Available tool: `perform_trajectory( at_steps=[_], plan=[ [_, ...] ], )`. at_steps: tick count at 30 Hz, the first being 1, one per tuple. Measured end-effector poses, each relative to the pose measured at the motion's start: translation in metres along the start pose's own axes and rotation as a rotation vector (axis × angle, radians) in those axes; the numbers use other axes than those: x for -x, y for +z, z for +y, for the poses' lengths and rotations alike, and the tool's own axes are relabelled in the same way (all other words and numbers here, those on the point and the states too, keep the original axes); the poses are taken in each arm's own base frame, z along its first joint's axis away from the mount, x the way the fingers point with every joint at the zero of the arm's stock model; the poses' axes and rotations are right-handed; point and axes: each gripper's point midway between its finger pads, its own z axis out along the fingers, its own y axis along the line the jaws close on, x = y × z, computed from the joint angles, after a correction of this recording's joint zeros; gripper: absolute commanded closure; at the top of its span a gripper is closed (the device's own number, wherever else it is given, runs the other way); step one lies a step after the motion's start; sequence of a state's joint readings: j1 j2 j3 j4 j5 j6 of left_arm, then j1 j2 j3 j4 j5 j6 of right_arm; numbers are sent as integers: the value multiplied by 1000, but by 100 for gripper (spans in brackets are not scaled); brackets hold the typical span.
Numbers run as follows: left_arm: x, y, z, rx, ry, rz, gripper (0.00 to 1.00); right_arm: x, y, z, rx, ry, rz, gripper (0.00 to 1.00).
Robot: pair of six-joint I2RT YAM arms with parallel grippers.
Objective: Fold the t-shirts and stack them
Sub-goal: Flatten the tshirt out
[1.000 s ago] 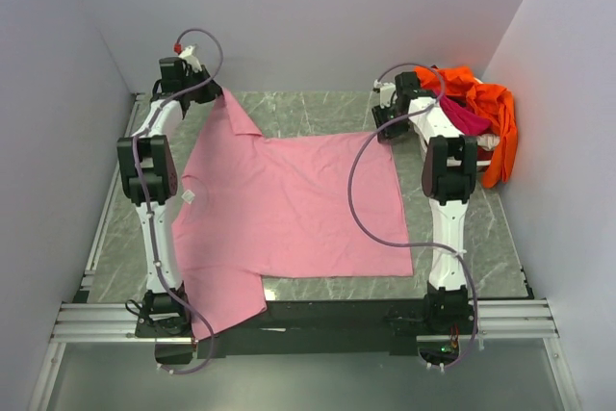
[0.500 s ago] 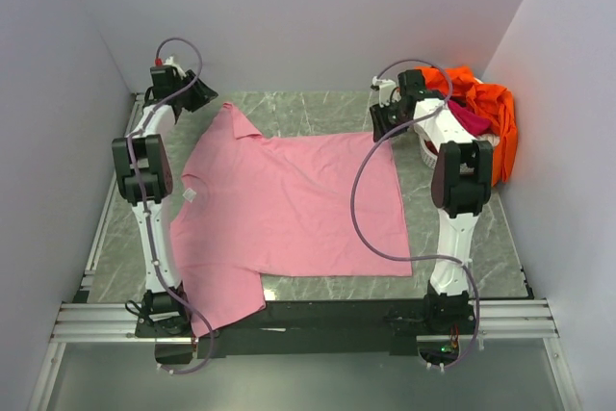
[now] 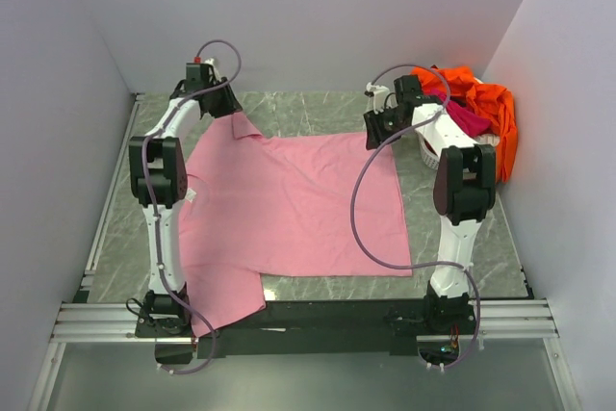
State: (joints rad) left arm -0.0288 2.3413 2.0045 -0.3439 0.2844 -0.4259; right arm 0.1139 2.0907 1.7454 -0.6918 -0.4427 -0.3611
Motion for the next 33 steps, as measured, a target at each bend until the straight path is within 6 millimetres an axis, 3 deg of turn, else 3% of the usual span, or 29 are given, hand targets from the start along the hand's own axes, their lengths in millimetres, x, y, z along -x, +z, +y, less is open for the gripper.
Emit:
perform_trajectory(
  at_steps=[7,16,33],
  plan=[
    [-30,11,0,103,37,57,55,1,-5,8,19,-5,-9,53],
    [-57,14,33,254,25,95,55,-2,-5,11,29,-4,-10,53],
    [-64,13,32,254,-3,98,62,-5,-3,13,40,-1,-8,53]
  ],
)
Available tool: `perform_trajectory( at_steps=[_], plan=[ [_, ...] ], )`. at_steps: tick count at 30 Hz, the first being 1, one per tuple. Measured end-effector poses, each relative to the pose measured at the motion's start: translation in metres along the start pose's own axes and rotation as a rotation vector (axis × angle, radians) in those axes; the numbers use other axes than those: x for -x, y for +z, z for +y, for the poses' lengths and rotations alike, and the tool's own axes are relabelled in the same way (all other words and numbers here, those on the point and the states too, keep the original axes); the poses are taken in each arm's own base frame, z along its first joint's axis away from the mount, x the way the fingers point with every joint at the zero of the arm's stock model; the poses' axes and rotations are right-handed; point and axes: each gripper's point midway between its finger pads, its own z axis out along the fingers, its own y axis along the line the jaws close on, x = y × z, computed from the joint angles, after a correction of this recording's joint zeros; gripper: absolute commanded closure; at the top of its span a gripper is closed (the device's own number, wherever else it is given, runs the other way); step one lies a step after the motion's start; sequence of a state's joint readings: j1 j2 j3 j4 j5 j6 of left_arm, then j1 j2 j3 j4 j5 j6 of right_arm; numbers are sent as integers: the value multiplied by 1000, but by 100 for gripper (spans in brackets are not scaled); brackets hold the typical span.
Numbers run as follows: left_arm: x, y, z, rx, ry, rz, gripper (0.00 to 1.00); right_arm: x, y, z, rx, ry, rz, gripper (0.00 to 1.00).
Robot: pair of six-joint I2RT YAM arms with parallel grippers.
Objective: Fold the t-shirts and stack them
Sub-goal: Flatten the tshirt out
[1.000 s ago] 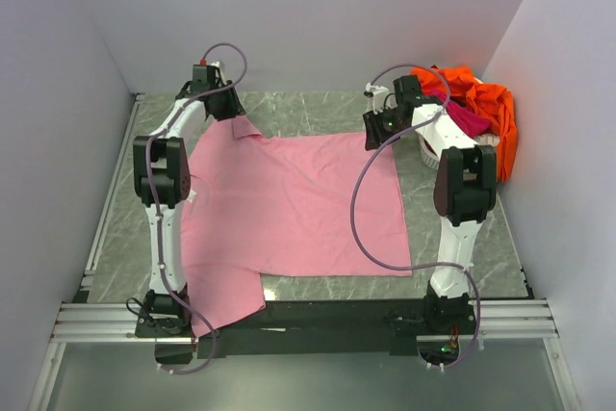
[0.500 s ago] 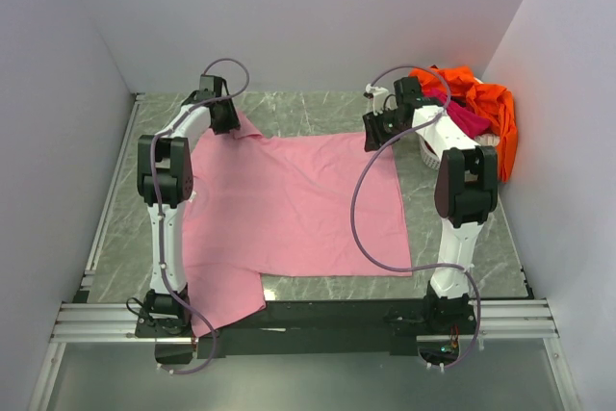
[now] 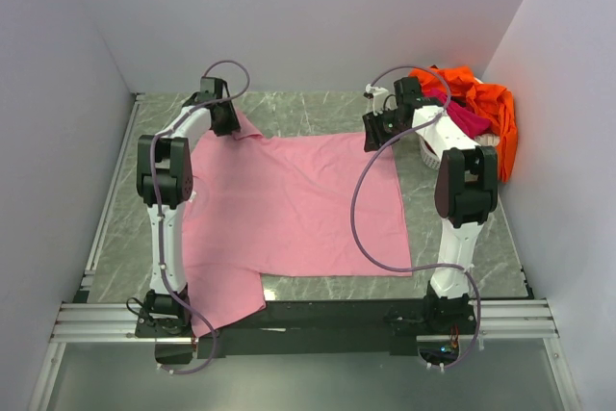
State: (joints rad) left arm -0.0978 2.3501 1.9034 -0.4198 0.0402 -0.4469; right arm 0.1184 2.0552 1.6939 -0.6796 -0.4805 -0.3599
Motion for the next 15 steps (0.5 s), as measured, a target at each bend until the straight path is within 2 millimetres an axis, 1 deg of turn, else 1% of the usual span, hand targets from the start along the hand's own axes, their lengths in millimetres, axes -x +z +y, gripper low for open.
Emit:
perform_trajectory(
  at_steps=[8,15],
  plan=[
    [-6,-5,-3,-3,2,7,64,3,-4,1,-2,-5,-10,53],
    [-5,-14,-10,-11,12,-4,63,4,-5,2,-1,-6,-13,53]
  ],
)
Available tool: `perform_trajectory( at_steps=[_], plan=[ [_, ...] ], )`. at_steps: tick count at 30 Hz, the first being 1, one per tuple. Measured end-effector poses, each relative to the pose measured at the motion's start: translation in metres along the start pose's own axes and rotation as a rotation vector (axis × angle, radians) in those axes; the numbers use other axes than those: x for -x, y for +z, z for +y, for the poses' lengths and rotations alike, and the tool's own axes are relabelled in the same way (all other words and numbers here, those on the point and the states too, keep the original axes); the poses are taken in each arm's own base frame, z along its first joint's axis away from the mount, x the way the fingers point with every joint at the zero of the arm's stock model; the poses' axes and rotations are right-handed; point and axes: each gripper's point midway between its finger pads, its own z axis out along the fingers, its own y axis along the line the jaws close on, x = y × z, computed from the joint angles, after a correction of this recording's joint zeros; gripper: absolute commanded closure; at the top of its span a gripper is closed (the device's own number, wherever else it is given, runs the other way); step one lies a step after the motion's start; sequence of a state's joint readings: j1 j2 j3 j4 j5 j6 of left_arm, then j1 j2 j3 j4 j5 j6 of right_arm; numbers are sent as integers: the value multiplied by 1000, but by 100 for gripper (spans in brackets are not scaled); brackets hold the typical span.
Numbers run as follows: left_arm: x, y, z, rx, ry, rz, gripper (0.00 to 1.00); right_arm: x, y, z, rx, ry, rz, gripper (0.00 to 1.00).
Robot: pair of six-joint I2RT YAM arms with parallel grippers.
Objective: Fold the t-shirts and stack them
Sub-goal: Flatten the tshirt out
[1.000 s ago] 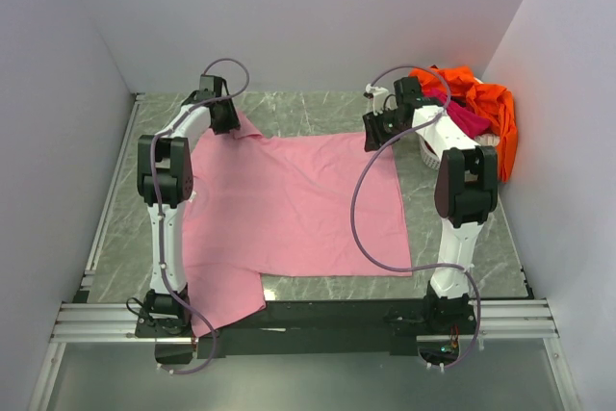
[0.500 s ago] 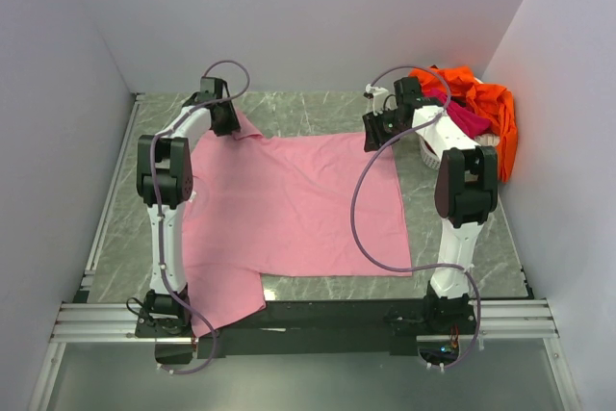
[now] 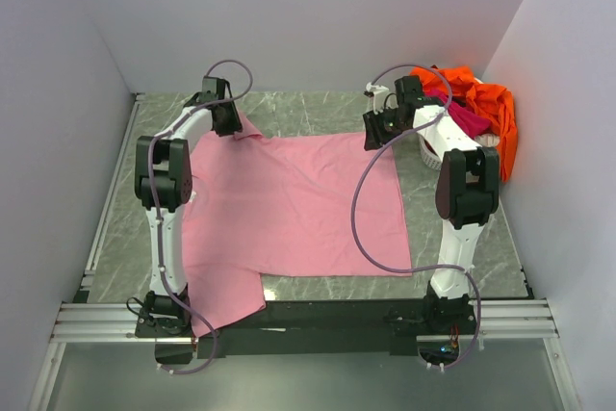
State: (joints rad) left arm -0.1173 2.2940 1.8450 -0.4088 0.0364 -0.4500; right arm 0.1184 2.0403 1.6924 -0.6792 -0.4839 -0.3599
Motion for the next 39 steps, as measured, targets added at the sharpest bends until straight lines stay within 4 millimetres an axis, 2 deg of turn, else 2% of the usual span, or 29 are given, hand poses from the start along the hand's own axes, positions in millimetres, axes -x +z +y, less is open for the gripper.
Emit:
perform_trajectory(
  at_steps=[7,29,39],
  plan=[
    [3,-7,-2,1,3,-11,63,-1,0,0,1,1,2,53],
    [-6,-6,3,20,3,16,64,-2,0,2,6,2,2,53],
    [-10,7,5,28,2,30,65,2,-6,4,4,-5,-12,53]
  ],
)
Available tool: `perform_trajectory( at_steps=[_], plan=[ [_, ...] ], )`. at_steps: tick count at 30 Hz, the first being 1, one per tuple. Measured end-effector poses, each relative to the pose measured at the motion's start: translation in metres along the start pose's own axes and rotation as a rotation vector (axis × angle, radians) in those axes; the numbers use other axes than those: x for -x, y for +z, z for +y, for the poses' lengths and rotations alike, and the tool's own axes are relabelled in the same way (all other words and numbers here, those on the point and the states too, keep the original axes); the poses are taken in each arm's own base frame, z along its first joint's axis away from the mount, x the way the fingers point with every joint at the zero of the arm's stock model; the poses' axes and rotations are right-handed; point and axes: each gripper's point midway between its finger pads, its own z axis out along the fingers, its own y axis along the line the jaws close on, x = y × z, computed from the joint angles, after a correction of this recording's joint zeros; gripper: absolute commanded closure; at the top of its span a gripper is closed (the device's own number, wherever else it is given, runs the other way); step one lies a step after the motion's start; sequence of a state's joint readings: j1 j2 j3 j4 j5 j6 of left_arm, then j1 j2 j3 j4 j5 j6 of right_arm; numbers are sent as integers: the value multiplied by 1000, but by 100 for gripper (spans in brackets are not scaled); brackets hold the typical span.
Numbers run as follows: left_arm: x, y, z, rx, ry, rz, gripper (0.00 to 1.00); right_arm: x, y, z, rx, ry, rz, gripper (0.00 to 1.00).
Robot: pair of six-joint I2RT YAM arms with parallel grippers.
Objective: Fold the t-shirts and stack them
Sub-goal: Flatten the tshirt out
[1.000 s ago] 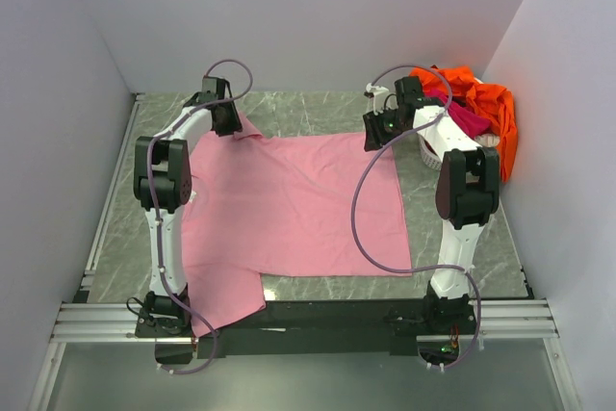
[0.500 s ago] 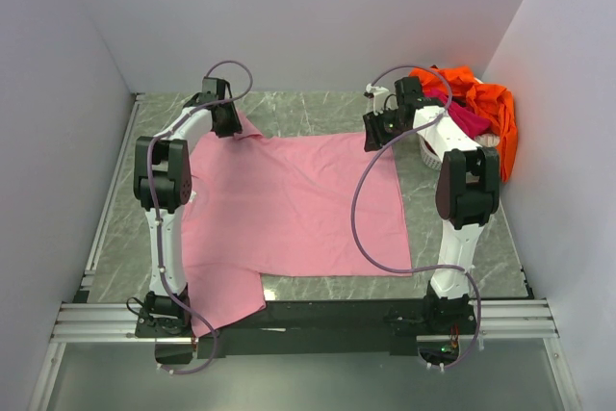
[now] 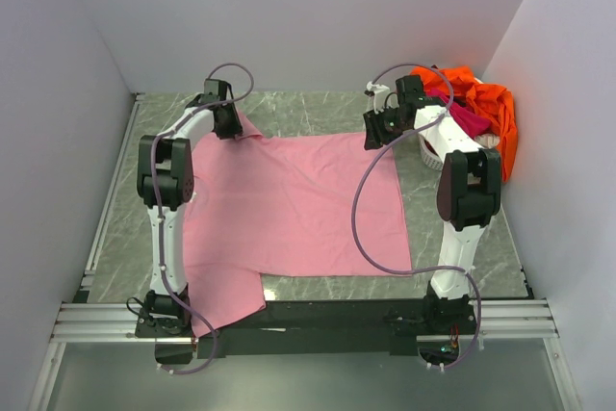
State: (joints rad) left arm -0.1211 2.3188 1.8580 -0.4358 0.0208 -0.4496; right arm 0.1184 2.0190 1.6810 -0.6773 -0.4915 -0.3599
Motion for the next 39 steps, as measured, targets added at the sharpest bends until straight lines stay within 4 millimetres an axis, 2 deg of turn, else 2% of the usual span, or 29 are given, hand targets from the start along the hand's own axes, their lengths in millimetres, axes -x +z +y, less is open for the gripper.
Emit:
perform_trajectory(
  at_steps=[6,9,11,13,17,21,22,24,25,26,28,31,33,36,37,39],
  plan=[
    [1,0,-1,-1,0,-2,76,1,-1,0,-1,-1,-2,53],
    [2,0,-1,-2,0,-4,87,1,-1,0,-1,-1,-2,53],
    [2,0,-1,-4,0,-3,98,1,-1,0,-1,-1,-3,53],
    [5,-2,-4,-14,0,-6,100,1,-1,0,-1,-1,-3,53],
    [27,-12,-25,-85,-7,-38,100,2,-3,1,-2,-3,-7,53],
    [67,-18,-65,-243,-35,-109,100,4,-5,1,-4,-6,-13,53],
    [78,-18,-79,-304,-47,-130,82,4,-6,1,-4,-7,-14,53],
    [90,-16,-100,-414,-81,-149,61,5,-7,2,-5,-8,-17,53],
    [95,-14,-109,-471,-98,-157,36,6,-7,2,-6,-9,-18,53],
    [97,-10,-117,-521,-113,-156,31,6,-8,2,-6,-10,-19,53],
    [94,-2,-124,-572,-147,-140,28,7,-9,2,-8,-12,-23,53],
    [85,10,-117,-559,-170,-112,28,9,-12,1,-11,-13,-29,53],
    [86,12,-107,-524,-161,-138,29,9,-13,0,-13,-12,-32,53],
    [91,10,-81,-449,-152,-166,38,9,-14,-2,-15,-8,-35,53],
    [96,8,-71,-426,-148,-180,45,9,-15,-3,-15,-6,-36,53],
    [110,5,-53,-395,-134,-216,53,9,-15,-4,-14,-4,-38,53]
  ],
)
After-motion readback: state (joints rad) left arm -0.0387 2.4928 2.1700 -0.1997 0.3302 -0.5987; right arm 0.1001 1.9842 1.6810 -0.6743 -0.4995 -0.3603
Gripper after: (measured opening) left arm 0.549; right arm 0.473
